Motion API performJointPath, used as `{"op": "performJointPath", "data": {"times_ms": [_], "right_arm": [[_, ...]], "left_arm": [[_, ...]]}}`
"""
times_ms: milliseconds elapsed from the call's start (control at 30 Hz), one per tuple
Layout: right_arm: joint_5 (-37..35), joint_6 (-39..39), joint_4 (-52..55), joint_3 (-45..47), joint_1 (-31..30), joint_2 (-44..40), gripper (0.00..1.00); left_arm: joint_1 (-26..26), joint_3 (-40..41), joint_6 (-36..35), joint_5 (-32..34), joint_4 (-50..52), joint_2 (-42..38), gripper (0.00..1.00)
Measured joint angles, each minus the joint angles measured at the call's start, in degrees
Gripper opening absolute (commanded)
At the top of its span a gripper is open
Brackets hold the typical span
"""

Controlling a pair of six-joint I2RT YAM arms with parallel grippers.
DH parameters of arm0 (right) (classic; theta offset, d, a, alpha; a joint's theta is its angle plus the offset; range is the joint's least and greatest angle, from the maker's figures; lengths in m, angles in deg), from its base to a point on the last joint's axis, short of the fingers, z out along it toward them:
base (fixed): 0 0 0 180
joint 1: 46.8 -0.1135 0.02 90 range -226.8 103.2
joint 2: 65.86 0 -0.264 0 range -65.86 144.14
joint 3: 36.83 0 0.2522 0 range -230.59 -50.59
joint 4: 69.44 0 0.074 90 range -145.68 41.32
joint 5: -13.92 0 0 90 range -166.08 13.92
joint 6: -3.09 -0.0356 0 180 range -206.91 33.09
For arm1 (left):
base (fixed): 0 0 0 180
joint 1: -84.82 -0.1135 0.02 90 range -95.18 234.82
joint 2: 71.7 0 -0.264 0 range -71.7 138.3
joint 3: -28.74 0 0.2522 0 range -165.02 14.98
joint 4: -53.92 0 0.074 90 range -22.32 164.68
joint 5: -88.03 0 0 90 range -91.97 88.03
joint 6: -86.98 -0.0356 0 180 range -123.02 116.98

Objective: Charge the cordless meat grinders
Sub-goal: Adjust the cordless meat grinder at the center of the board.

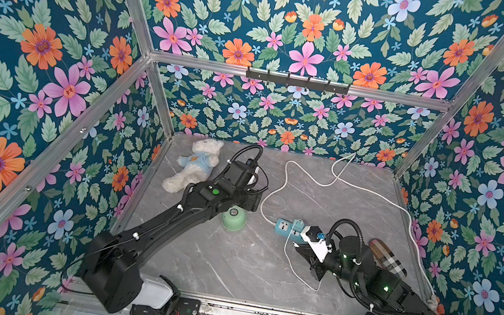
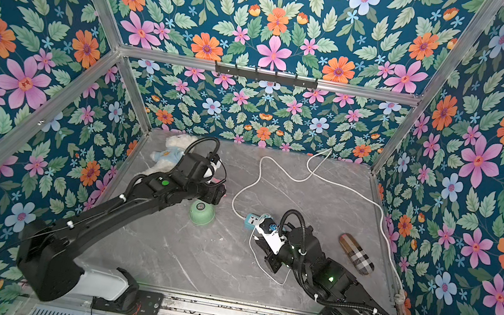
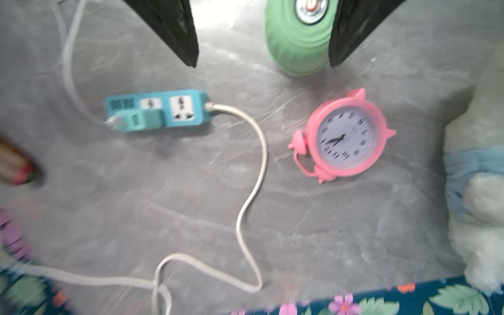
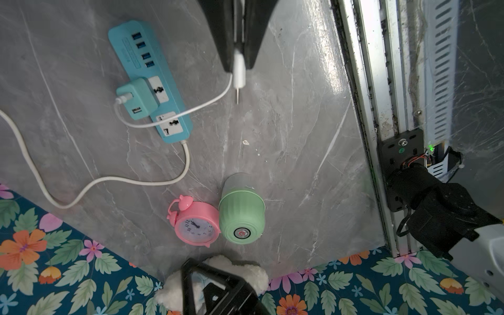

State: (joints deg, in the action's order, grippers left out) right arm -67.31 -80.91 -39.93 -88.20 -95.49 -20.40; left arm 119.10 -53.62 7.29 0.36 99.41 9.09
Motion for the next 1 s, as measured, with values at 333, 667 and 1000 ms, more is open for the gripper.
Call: {"op": "performJointPath", "data": {"times_ms": [333, 667, 1000], "right_arm": [[-1.44, -2.99, 3.93, -1.14, 0.00, 0.22, 0.00], [-1.68, -2.99, 5.03, -1.66, 0.02, -1.16, 0.00], [-2.80, -2.95, 5.97, -1.09, 0.04, -1.90, 0.00]], "left_arm": [[-3.54, -5.35, -14.78, -3.93, 16.04, 8.81, 0.99], [-3.98, -7.04, -17.90, -7.15, 18.91, 14.60, 0.77], [-4.02, -6.27, -12.07, -6.47, 20.52, 14.91, 0.72]]}}
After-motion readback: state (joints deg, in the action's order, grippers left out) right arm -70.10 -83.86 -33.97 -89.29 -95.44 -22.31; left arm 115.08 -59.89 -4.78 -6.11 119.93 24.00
